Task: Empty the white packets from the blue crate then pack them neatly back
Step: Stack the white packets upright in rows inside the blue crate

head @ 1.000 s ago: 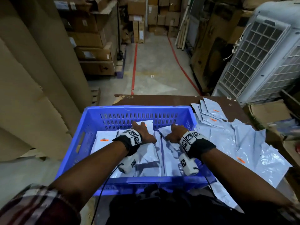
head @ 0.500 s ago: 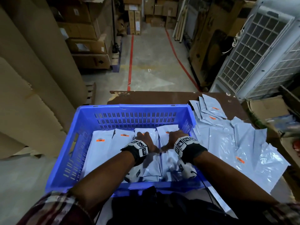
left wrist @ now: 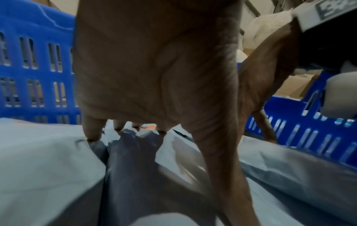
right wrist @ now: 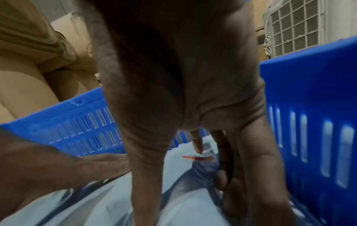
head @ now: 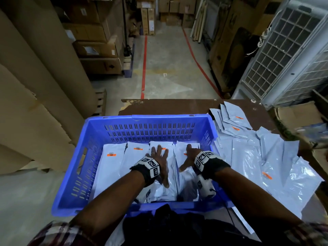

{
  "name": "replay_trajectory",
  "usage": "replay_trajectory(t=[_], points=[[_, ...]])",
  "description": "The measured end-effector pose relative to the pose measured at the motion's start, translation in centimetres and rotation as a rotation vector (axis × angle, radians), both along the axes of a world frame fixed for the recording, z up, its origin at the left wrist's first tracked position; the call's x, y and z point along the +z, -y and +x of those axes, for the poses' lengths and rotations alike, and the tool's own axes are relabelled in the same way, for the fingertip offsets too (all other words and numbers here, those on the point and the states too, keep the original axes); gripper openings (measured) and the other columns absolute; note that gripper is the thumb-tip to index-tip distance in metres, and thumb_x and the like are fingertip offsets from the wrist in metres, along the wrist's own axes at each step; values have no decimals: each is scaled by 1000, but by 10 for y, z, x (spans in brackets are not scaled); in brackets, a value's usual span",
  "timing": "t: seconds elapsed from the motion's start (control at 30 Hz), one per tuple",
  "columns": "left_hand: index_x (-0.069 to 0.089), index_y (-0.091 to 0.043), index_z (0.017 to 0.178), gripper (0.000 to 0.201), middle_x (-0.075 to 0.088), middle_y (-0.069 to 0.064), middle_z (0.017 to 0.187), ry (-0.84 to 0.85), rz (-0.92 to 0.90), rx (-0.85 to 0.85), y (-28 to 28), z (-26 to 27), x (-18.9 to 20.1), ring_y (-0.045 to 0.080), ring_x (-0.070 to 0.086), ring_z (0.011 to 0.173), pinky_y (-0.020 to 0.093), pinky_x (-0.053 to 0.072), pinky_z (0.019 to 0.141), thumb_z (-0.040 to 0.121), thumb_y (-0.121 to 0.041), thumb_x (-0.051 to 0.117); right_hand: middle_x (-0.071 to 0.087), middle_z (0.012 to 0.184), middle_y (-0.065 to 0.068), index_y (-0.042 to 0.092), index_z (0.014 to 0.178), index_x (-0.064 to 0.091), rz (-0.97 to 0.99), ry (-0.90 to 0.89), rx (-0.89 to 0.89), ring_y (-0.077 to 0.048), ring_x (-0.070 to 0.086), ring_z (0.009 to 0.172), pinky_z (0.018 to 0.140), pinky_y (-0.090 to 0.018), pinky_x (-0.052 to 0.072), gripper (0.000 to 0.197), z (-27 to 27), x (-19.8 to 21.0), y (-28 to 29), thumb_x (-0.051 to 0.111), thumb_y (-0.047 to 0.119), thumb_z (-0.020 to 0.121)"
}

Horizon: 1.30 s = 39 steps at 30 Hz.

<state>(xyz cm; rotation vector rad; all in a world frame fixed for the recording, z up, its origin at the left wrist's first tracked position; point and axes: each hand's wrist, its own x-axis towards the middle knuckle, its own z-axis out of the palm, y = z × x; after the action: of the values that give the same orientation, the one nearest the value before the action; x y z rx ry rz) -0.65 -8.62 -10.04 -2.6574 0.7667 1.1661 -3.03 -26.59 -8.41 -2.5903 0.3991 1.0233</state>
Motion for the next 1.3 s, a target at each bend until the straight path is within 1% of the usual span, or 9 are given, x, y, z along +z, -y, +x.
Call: replay_trajectory(t=[0.13, 0.2, 0.27, 0.37, 0.53, 0.77, 0.9, 1.07, 1.3], points=[[-30, -19, 149, 161, -40, 17, 152, 23, 63, -26, 4, -2, -3, 42, -30, 142, 59, -8, 116, 48, -68, 86, 54, 139, -11, 5, 149, 23, -14, 96, 36, -29, 52, 128, 101, -37, 45, 122, 0, 15, -3, 91, 50, 59], [-29, -20, 149, 162, -39, 17, 152, 19, 56, -33, 8, -2, 2, 42, -30, 142, 59, -7, 117, 47, -70, 85, 68, 109, -4, 11, 118, 52, -37, 71, 90, -21, 66, 100, 81, -31, 53, 87, 1, 31, -4, 94, 48, 52], [-25, -20, 152, 151, -36, 14, 154, -8, 23, -48, 13, -5, 8, 40, -27, 144, 59, -4, 119, 55, -75, 78, 69, 76, 3, 14, 81, 61, -41, -33, 171, -12, 66, 66, 57, -24, 51, 56, -1, 42, -6, 98, 41, 48], [-21, -26, 153, 137, -36, 12, 155, -49, 15, -58, 14, -7, 4, 39, -25, 145, 61, 4, 117, 64, -77, 70, 71, 61, 0, 10, 64, 67, -55, -170, 212, -17, 70, 57, 55, -32, 60, 42, -10, 36, -12, 101, 24, 42], [-22, -28, 153, 136, -38, 13, 154, -55, 47, -38, 20, -17, 5, 42, -24, 144, 63, 12, 116, 66, -70, 75, 67, 67, 5, 15, 69, 65, -57, -80, 137, -11, 67, 53, 53, -40, 61, 61, -2, -3, 1, 102, 22, 21], [-25, -27, 151, 141, -40, 17, 152, -24, 87, -46, 24, -23, 0, 48, -19, 144, 64, 17, 114, 62, -77, 72, 68, 92, -3, 12, 89, 58, -25, -42, 77, -15, 62, 58, 57, -39, 61, 75, -7, 12, -5, 101, 18, 28], [-23, -27, 152, 140, -34, 17, 155, -52, 69, -29, 24, -20, 11, 47, -15, 146, 64, 14, 115, 60, -82, 68, 70, 92, -9, 10, 86, 62, 7, -37, 127, -23, 69, 82, 69, -31, 58, 52, -12, 34, -10, 97, 18, 49], [2, -23, 158, 105, 4, 17, 163, -57, -89, 19, 32, -11, 53, 35, 13, 149, 49, 20, 117, 82, -68, 61, 68, 71, -5, 8, 80, 67, 83, 5, 62, -23, 71, 71, 63, -31, 58, 26, -10, 49, -2, 89, 11, 66], [55, -12, 134, 55, 59, 11, 132, 14, -412, 57, 49, 6, 79, 28, 56, 119, 34, 46, 96, 89, -42, 66, 65, 90, 1, 16, 108, 65, 147, 141, 6, -17, 64, 65, 52, -23, 52, 45, -12, 83, 16, 88, 19, 70]])
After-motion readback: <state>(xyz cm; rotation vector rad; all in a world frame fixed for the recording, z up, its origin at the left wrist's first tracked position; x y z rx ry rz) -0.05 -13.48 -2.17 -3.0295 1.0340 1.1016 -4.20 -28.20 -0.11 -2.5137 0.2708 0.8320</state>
